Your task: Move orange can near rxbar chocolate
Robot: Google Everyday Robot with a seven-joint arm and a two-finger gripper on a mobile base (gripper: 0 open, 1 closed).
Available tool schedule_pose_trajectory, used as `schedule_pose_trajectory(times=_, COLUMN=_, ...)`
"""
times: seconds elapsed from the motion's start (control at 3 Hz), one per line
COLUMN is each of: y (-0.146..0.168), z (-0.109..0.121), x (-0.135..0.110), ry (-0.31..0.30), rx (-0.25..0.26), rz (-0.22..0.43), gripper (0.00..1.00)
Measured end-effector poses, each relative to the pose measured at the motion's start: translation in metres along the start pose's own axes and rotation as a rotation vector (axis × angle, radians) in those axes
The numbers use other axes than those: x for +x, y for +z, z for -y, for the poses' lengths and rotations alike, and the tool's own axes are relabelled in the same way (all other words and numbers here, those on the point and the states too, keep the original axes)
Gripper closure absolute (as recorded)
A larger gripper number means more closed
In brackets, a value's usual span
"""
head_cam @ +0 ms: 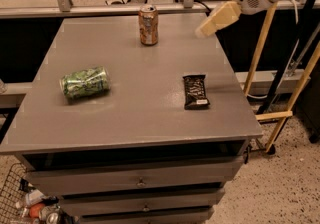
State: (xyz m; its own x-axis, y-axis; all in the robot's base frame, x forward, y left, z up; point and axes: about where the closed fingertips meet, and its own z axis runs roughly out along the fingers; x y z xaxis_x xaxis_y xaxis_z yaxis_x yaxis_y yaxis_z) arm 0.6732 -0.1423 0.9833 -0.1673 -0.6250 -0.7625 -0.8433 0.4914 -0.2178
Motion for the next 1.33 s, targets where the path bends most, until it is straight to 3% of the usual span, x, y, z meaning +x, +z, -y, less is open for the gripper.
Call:
schedule_pose_trajectory(times=0.33, y=0.045, z=0.015, x=-0.005, ry=0.103, rx=0.042, rz=-0.018, gripper=0.0)
schedule_pose_trajectory(times=0.67, y=0.089, z=0.02, x=-0.01, ry=0.184, rx=0.064, rz=-0.081, gripper=0.0)
schedule_pose_trajectory(times=1.0, y=0.124, z=0.018, x=-0.021, ry=0.206, rx=0.055, rz=-0.109, gripper=0.0)
schedule_pose_trajectory(times=1.33, y=0.153, z=0.008, x=-0.032, ry=0.168, rx=-0.01, rz=-0.1, gripper=0.0)
